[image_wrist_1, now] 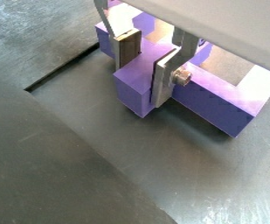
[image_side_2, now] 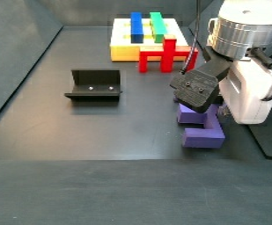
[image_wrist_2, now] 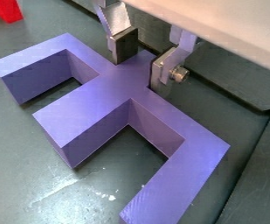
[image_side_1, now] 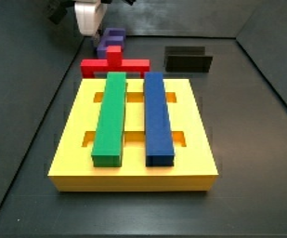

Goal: Pick up the purple object. Move up. Place the purple object on the fixture. Regrasp the purple object. Move to above the board. Insert the purple object.
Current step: Pick up the purple object, then move up.

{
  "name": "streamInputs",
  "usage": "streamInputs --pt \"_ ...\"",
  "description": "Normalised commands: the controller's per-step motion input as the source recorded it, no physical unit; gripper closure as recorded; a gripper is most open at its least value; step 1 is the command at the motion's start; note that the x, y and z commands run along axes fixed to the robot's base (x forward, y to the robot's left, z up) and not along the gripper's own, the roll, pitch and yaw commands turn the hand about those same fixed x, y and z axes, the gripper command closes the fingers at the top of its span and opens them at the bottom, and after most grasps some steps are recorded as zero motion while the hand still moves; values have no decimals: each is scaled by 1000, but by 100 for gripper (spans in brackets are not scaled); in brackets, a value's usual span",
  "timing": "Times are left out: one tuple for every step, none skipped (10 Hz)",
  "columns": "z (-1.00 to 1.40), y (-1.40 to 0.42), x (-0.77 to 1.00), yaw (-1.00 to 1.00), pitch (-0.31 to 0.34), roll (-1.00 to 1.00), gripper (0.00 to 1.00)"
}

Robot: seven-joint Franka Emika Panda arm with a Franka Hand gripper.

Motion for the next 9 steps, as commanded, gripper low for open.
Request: streamInputs --pt "0 0 0 0 0 0 100" --pt "0 0 0 0 0 0 100" --pt "0 0 0 0 0 0 100" --pt "0 0 0 0 0 0 100" --pt "0 0 0 0 0 0 100" --pt "0 0 0 0 0 0 100" --pt "0 0 0 0 0 0 100" --pt "833 0 0 0 0 0 100" --pt "837 -20 76 -43 -17 9 100"
